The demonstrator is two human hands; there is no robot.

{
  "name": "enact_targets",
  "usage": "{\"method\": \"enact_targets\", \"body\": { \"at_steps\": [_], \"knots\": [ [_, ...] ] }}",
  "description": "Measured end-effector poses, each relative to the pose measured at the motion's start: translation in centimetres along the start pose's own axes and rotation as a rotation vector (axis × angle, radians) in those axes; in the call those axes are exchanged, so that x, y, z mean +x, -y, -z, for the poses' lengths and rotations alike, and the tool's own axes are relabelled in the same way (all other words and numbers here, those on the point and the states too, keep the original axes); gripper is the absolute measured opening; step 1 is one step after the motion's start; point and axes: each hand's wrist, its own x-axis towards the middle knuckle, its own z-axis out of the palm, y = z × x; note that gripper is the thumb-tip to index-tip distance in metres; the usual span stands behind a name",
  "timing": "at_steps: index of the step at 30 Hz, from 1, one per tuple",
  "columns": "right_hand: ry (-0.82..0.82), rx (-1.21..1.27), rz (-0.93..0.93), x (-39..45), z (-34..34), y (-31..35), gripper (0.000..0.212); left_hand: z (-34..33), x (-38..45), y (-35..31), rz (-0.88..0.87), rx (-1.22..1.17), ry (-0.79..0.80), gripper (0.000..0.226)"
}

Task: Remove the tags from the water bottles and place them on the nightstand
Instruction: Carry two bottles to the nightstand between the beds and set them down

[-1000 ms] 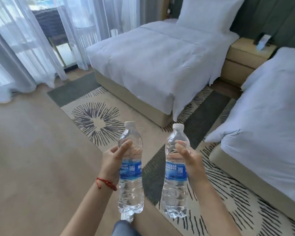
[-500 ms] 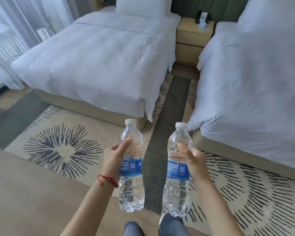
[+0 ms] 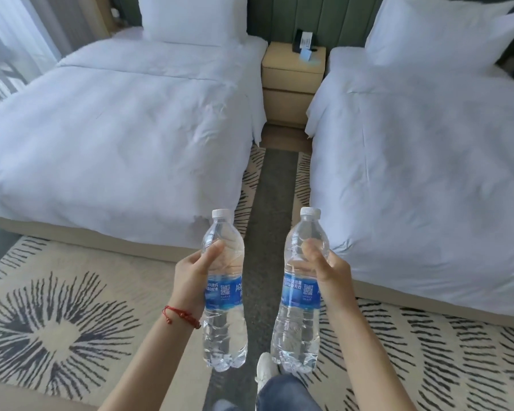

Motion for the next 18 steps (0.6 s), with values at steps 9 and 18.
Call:
{"method": "enact_targets", "body": {
  "at_steps": [9, 18],
  "knots": [
    [-0.011, -0.073, 0.025, 13.6, 0.8, 4.5, 0.039, -7.3, 11.9, -5.7, -0.044, 0.031, 0.056, 0.045],
    [-0.132, -0.13, -0.01, 30.4, -2.8, 7.2, 0.017, -12.1, 28.8, -11.2, -0.025, 0.078, 0.124, 0.052]
  ]
}}
